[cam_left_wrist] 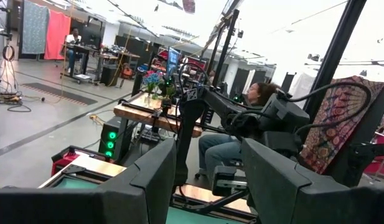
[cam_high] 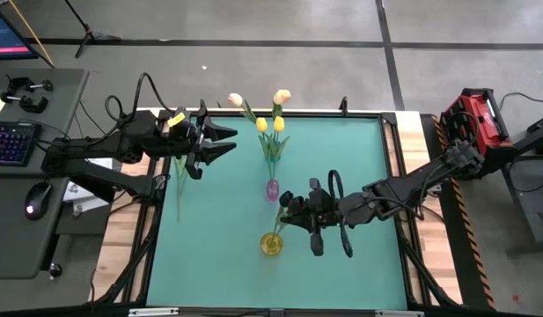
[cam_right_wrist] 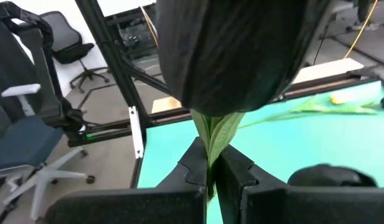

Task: Sort flowers into vase by color
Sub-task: Put the bottom black flower into the yellow vase

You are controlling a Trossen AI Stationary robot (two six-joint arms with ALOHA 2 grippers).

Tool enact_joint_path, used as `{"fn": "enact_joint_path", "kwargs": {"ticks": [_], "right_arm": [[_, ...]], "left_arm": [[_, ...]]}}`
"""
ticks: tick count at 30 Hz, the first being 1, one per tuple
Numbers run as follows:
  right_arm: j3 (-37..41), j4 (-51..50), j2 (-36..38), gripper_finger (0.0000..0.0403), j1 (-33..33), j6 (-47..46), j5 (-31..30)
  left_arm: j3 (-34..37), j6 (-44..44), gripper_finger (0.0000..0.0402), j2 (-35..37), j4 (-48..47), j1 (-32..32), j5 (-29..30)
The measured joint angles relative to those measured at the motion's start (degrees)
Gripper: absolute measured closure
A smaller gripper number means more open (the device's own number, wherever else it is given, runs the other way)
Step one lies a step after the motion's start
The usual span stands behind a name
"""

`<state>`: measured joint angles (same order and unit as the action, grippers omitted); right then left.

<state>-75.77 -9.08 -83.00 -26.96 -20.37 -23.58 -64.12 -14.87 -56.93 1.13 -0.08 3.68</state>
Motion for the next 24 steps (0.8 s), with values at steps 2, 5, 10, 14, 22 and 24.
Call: {"fn": "enact_joint_path", "kwargs": {"ticks": [2,5,10,14,22,24], "right_arm": [[0.0,-0.69,0.0,0.0403,0.0,-0.13,0.02],[0.03,-1.8,0.0,0.0403,0.0,-0.12,-0.54],[0.07,-1.84,0.0,0.0403,0.02,0.0,-0.86],[0.07,-0.84,0.0,0.0403,0.38,0.11,-0.72],[0.07,-0.63,0.0,0.0403,0.74,1.33,-0.36],[0.07,-1.05,0.0,0.0403,0.8,1.36,-0.36]], "left_arm": [[0.0,0.01,0.0232,0.0,0.0,0.0,0.0],[0.0,-0.02,0.0232,0.0,0.0,0.0,0.0],[0.0,0.0,0.0232,0.0,0.0,0.0,0.0],[0.0,0.0,0.0232,0.0,0.0,0.0,0.0],[0.0,0.0,0.0232,0.0,0.02,0.0,0.0],[0.0,0.0,0.0232,0.0,0.02,0.0,0.0]]}}
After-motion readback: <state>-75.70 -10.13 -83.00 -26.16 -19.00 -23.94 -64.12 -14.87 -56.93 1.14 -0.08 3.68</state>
